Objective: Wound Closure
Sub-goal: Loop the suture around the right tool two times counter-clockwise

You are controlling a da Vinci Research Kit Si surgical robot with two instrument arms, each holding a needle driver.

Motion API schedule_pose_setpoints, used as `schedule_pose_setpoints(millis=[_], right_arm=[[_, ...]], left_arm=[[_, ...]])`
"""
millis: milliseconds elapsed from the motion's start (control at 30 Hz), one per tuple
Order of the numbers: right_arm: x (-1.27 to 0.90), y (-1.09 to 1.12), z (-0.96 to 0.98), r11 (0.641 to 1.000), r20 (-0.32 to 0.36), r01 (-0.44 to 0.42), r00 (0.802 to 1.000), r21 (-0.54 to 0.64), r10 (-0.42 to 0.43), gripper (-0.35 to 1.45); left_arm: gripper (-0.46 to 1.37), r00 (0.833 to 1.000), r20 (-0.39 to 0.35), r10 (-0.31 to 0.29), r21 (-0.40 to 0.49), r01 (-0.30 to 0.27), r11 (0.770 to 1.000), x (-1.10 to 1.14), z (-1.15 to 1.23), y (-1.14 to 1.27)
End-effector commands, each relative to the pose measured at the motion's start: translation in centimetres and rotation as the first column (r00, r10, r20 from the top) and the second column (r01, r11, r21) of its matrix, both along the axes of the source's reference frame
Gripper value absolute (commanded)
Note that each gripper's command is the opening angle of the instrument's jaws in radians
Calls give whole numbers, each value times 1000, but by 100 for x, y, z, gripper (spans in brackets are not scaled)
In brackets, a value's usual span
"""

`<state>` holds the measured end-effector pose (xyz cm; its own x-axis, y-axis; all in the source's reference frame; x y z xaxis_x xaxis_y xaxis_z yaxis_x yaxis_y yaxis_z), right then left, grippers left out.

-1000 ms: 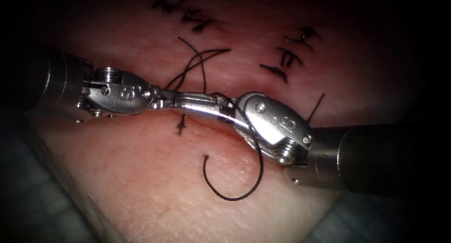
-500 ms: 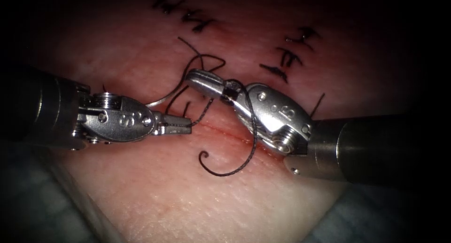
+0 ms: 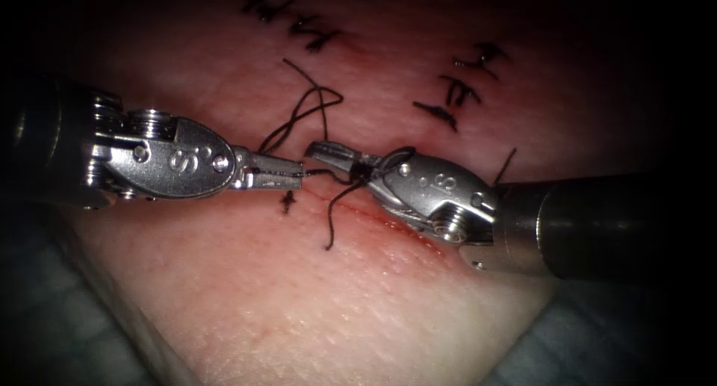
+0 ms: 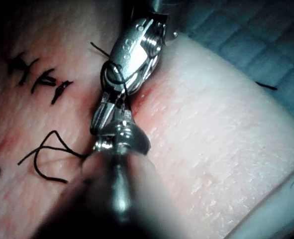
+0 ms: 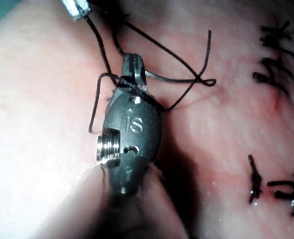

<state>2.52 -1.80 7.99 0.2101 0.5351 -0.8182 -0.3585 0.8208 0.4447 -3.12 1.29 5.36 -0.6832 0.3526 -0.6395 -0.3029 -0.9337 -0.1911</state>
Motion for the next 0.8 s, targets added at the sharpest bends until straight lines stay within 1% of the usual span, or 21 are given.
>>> schedule_pose_setpoints(millis=[33, 133, 267, 367, 467, 533, 567, 600, 633, 733, 800], right_arm=[[2, 0, 0, 1000, -12, 16, 1000, 2, -16, -35], [14, -6, 4, 997, -27, 82, 996, 12, -82, -35], [29, -17, 11, 990, -52, 144, 988, 3, -144, -35], [33, -22, 14, 986, -61, 169, 984, -3, -168, -35], [34, -27, 15, 980, -78, 197, 977, -11, -198, -35], [33, -29, 14, 978, -87, 210, 974, -13, -210, -35], [32, -30, 13, 978, -97, 208, 973, -18, -209, -35], [31, -31, 11, 979, -122, 202, 971, -29, -204, -35], [30, -31, 11, 979, -126, 201, 971, -30, -203, -35], [29, -30, 7, 982, -168, 181, 968, -46, -187, -35], [29, -29, 3, 985, -206, 164, 963, -58, -172, -35]], left_arm=[[-35, 1000, -2, 10, 0, -10, 1000, 0, 0, 2], [-35, 1000, -6, 21, -5, -21, 1000, 1, -2, 17], [-35, 999, -8, 33, -12, -33, 999, -2, -5, 37], [-35, 999, -10, 36, -16, -36, 999, -3, -2, 45], [-35, 999, -7, 42, -17, -42, 999, -3, 6, 52], [-35, 999, 1, 53, -11, -53, 999, -3, 13, 53], [-35, 998, 6, 61, -9, -61, 998, -3, 17, 53], [-35, 997, 14, 75, -6, -75, 997, -3, 27, 51], [-35, 997, 12, 78, -5, -78, 997, -3, 29, 51], [-35, 996, 26, 85, 14, -86, 996, -3, 46, 43], [-35, 996, 33, 84, 32, -85, 996, -4, 61, 33]])
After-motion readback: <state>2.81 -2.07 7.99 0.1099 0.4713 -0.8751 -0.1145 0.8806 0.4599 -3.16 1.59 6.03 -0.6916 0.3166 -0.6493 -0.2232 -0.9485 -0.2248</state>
